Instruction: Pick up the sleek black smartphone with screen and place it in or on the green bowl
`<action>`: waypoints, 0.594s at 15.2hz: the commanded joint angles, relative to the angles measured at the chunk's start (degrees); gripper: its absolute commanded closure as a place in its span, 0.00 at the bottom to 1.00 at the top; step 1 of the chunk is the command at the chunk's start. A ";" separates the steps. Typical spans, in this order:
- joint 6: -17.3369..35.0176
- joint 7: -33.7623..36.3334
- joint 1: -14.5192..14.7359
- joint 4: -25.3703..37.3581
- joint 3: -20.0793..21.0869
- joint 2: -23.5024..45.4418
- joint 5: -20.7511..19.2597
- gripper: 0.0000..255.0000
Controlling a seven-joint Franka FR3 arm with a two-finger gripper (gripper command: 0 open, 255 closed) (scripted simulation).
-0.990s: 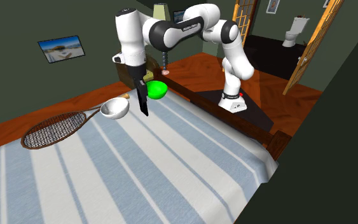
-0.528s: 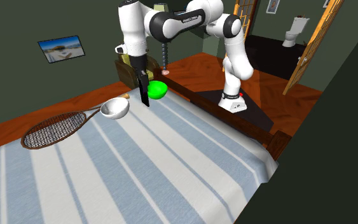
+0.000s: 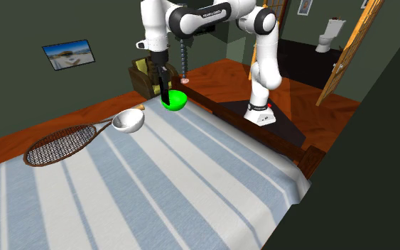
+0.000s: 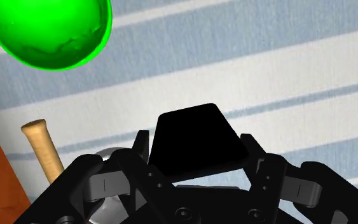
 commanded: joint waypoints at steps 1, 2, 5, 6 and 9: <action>0.12 -2.93 -1.87 -2.59 -1.02 -2.54 0.73 1.00; 0.20 -4.25 -2.65 -3.56 -1.55 -3.46 0.98 1.00; 0.27 -8.23 -4.93 -5.97 -3.22 -5.86 1.58 1.00; 0.25 -9.56 -5.66 -6.61 -3.81 -6.55 1.74 1.00; 0.06 -13.56 -7.81 -8.10 -5.63 -8.25 2.08 1.00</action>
